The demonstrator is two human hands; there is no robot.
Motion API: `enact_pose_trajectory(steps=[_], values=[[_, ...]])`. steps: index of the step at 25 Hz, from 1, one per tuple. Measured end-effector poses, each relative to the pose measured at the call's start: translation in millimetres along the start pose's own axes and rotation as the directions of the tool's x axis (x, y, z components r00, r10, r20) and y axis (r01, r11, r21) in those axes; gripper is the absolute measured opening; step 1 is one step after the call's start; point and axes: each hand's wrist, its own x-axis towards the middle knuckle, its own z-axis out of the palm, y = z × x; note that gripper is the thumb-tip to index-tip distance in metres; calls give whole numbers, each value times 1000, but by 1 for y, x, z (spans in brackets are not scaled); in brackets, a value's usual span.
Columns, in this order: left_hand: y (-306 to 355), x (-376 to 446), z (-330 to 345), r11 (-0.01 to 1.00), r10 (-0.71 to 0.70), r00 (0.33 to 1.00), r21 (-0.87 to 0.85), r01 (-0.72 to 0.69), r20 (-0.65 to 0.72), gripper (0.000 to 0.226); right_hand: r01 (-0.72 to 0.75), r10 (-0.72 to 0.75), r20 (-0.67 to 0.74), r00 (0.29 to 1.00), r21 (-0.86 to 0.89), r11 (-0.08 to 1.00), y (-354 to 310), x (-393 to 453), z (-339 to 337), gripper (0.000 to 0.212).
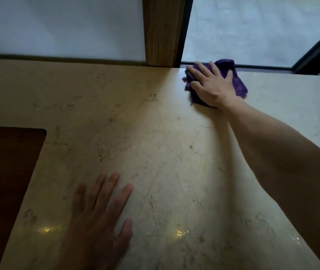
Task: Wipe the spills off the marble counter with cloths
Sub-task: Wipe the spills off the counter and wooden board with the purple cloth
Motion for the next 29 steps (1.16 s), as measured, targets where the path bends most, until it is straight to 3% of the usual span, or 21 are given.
enact_pose_trajectory(steps=[7,10,16,19,23,25,29], values=[[2,5,-11,999,-47,992,21,45,115,66,249,-247,34,968,-58,967,-41,-93,22,55],[7,6,-14,995,-97,984,8,97,151,68,265,-264,40,964,-43,963,-66,-179,42,54],[8,-2,-12,998,-55,990,-7,57,128,67,242,-241,29,970,-26,970,-126,-413,91,56],[10,-29,-18,1000,2,992,24,-5,127,57,139,-142,68,987,47,989,-153,-535,114,57],[-4,-82,-29,999,47,986,10,-49,163,54,-94,95,-44,994,25,995,-199,-651,141,58],[-17,-95,-35,997,71,978,17,-76,197,55,-282,286,-63,956,60,957,-232,-667,152,58],[-35,-101,-44,995,80,963,41,-94,257,54,-580,592,-56,804,146,802,-297,-644,158,60]])
